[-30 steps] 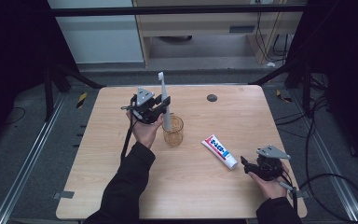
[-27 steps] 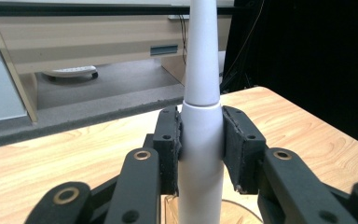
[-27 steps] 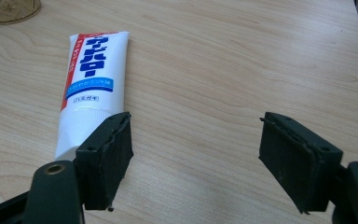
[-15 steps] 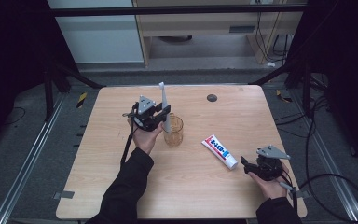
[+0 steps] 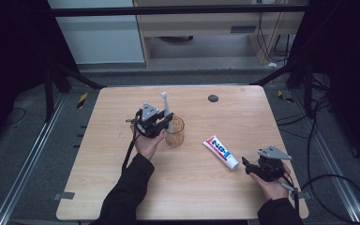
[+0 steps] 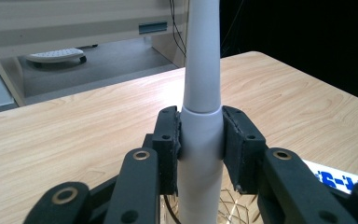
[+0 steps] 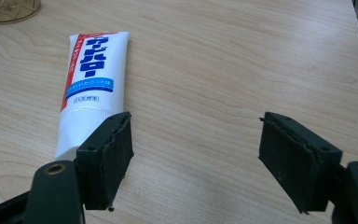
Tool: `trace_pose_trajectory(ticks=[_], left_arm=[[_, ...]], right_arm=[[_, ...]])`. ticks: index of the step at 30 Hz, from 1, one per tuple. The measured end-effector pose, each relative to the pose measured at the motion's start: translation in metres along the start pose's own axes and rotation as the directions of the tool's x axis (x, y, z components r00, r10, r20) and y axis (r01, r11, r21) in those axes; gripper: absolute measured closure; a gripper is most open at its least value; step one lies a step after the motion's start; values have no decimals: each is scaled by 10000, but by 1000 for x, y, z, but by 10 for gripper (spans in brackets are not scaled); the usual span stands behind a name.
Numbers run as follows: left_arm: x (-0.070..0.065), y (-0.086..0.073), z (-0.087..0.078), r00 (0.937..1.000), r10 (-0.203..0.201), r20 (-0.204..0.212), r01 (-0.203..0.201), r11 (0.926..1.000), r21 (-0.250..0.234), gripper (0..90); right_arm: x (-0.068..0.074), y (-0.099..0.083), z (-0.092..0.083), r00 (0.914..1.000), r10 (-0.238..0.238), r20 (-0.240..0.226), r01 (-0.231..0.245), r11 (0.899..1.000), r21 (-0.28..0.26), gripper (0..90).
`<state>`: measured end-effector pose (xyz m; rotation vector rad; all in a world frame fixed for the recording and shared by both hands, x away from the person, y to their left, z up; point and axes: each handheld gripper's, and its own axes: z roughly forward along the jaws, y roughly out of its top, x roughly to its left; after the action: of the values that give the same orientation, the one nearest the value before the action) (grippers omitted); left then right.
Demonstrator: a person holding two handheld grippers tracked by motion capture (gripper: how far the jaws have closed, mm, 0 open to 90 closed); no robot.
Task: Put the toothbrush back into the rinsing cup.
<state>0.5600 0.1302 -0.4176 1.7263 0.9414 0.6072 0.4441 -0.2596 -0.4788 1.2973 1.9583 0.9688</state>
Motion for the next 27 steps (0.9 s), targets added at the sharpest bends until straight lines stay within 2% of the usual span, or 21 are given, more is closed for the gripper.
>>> trace_pose_trajectory(ticks=[6,13,16,18,23,27], left_arm=[[-1,-8,1,10000,75,0,-75,9999,71,672],[-1,-12,-2,9999,157,-45,-157,9998,-125,666],[-1,-13,-3,9998,89,153,-86,9999,-136,663],[-3,-13,-4,9996,205,182,-203,9997,-117,662],[-4,-15,-5,9995,206,252,-202,9997,-140,645],[-6,-16,-5,9988,408,255,-405,9991,-104,642]], right_arm=[[0,0,0,10000,12,9,-12,10000,-1,256],[0,0,0,10000,5,29,-5,10000,16,256],[1,0,0,10000,9,30,-9,10000,12,255],[1,0,0,10000,11,34,-11,10000,21,255],[1,0,0,10000,6,19,-6,10000,28,254],[1,0,1,10000,29,19,-29,10000,37,254]])
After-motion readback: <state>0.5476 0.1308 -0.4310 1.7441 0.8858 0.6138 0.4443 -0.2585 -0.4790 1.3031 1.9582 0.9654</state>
